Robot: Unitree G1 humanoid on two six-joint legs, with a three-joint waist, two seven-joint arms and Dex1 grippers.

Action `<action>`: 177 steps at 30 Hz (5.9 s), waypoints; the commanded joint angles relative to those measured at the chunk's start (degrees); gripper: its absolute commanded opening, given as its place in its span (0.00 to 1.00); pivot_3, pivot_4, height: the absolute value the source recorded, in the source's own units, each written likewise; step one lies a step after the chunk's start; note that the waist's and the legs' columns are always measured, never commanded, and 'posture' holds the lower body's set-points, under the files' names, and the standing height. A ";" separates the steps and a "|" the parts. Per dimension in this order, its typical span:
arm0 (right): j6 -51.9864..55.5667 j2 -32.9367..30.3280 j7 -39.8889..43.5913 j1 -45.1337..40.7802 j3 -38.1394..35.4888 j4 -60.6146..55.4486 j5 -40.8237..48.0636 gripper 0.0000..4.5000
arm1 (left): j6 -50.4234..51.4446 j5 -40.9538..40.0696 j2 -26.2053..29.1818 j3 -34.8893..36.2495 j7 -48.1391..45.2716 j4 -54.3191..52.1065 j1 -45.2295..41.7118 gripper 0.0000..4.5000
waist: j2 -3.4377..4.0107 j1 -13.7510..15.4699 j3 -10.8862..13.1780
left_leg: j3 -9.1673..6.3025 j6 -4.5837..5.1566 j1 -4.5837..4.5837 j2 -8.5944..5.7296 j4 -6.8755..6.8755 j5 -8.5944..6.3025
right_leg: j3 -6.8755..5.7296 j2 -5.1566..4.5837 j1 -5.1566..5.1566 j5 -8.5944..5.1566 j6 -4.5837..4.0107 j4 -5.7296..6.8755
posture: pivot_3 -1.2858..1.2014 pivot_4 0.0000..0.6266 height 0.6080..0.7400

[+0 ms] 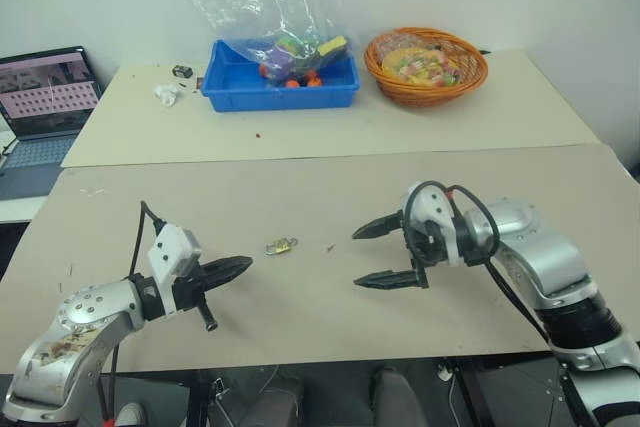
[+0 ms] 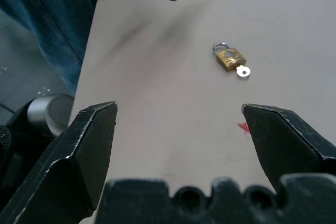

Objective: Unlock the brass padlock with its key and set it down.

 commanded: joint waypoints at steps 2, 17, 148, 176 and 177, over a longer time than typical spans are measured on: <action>-1.66 0.68 -1.09 -0.29 -1.36 -1.55 0.07 1.00 | -6.19 2.41 0.84 1.21 -3.84 1.45 0.77 0.36 | 0.00 -0.06 0.00 | 0.09 0.00 0.00 0.11 -0.04 0.00 | -0.02 0.07 -0.04 0.01 -0.01 -0.04 | 0.52 0.24 0.94; -2.66 1.95 -4.56 1.66 -1.23 0.51 -2.67 1.00 | -18.70 13.05 1.16 -4.94 -10.29 18.16 -9.73 0.99 | -0.02 -0.07 0.01 | 0.49 -0.22 0.16 0.82 -0.05 -0.12 | -0.01 0.73 -0.08 0.23 -0.41 -0.07 | 0.52 0.24 0.94; 32.98 17.44 -21.70 -11.78 -5.77 2.37 19.51 0.01 | -61.05 43.64 -3.29 -13.76 12.63 13.70 -16.34 0.18 | -0.09 -1.47 0.05 | 0.89 -0.17 0.14 1.02 0.10 -0.15 | -0.10 0.90 -0.18 0.57 -0.55 -0.06 | 0.52 0.24 0.94; 62.31 38.32 -75.53 -23.98 -27.45 34.79 59.07 0.01 | -58.38 43.15 -3.62 -14.27 12.13 10.79 -17.03 0.18 | -0.01 -2.89 0.05 | 0.88 -0.22 0.13 1.09 -0.04 -0.11 | -0.13 0.98 -0.25 0.63 -0.64 -0.02 | 0.52 0.24 0.94; 62.31 38.59 -77.50 -23.52 -27.44 33.39 59.44 0.01 | -58.25 43.10 -3.62 -14.26 12.07 10.66 -17.01 0.18 | -0.01 -2.95 0.05 | 0.88 -0.22 0.13 1.09 -0.04 -0.12 | -0.13 0.98 -0.26 0.63 -0.64 -0.01 | 0.52 0.24 0.94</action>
